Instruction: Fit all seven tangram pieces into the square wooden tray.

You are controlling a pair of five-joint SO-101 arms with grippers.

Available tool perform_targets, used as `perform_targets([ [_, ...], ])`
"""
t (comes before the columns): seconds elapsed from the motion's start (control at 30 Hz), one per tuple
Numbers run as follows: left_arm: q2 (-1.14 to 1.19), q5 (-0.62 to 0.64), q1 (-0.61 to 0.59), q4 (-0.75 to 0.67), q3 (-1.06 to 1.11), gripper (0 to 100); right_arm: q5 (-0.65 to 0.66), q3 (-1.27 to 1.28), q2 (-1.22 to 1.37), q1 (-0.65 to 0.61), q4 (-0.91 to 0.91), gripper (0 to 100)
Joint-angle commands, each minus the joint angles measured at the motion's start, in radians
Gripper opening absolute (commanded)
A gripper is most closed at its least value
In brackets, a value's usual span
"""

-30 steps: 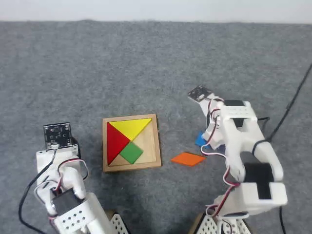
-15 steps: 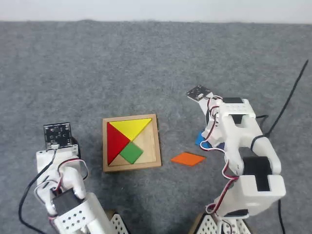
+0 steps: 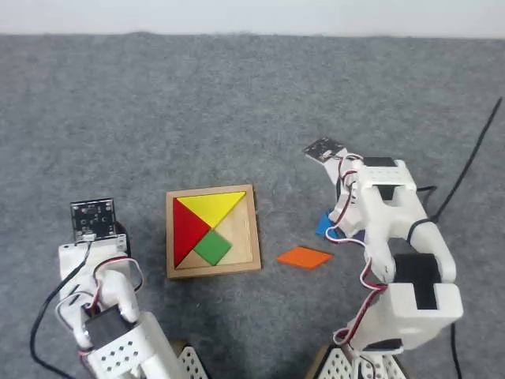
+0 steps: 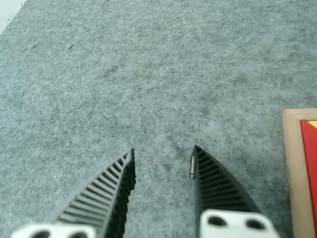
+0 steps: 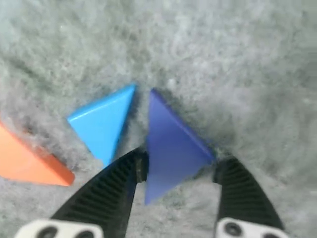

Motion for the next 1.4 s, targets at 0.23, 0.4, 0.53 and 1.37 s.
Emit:
perform_targets([
  [0.23, -0.023, -0.009, 0.008, 0.006, -0.012, 18, 0.017, -0.029, 0.012, 0.010, -0.002, 14.8],
  [0.4, -0.023, -0.009, 0.008, 0.006, -0.012, 18, 0.040, -0.032, 0.008, 0.008, -0.001, 14.9],
  [0.53, -0.023, -0.009, 0.008, 0.006, -0.012, 18, 0.071, -0.087, 0.012, 0.004, 0.028, 22.1],
  [1.37, -0.023, -0.009, 0.008, 0.006, -0.012, 18, 0.269, -0.112, 0.087, -0.090, 0.013, 25.5],
])
